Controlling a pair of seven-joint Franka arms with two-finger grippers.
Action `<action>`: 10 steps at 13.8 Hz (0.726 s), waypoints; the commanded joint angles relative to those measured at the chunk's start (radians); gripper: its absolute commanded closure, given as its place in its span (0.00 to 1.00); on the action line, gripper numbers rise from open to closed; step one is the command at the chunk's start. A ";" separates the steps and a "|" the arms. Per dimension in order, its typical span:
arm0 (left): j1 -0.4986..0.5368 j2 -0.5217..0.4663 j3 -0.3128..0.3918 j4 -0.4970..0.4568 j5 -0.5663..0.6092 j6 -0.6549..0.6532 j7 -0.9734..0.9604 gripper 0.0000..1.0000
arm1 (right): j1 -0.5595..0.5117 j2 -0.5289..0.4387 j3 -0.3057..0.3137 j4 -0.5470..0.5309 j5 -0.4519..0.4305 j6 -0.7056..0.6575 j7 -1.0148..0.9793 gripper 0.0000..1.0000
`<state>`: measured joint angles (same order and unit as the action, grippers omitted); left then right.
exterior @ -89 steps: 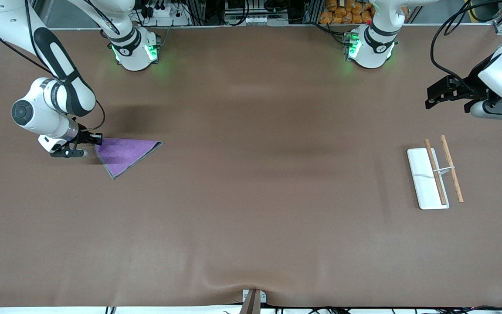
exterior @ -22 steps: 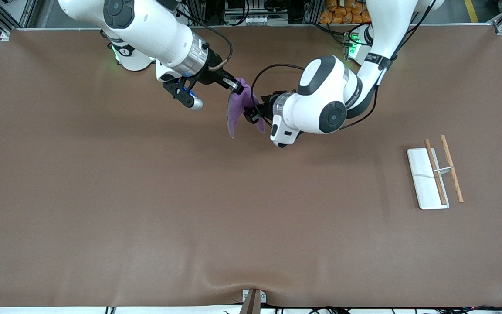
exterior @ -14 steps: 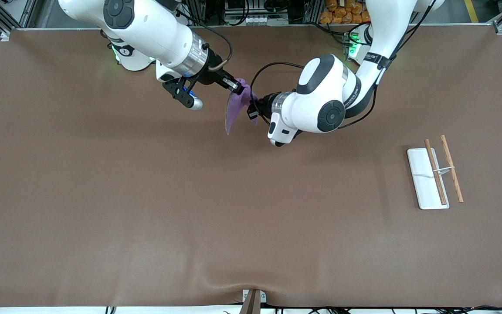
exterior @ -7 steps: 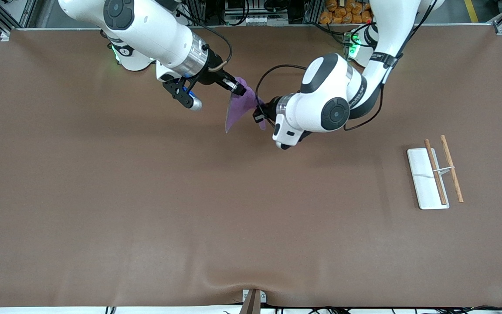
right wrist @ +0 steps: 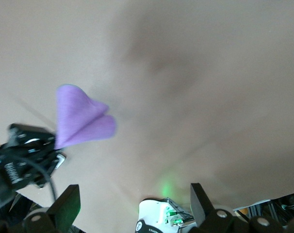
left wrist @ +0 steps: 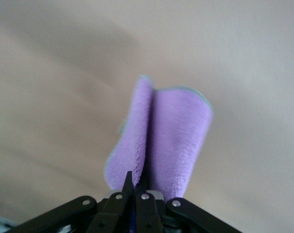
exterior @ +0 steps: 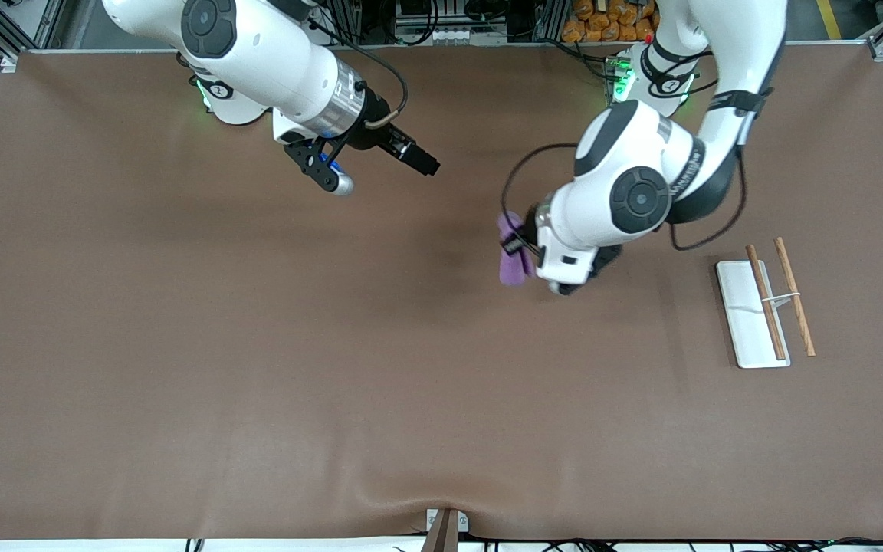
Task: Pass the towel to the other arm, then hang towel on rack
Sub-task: 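Carry the towel with the left gripper while the right gripper retracts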
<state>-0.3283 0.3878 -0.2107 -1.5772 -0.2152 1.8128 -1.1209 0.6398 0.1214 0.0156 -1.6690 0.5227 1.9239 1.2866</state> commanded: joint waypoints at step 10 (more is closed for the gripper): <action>0.161 -0.009 -0.006 0.032 0.712 -0.003 -0.293 1.00 | -0.126 0.035 0.003 -0.006 -0.112 -0.051 -0.223 0.00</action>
<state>-0.1862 0.3878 -0.2065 -1.5488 0.3973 1.8135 -1.3316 0.5592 0.1597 0.0090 -1.6722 0.4223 1.8941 1.1297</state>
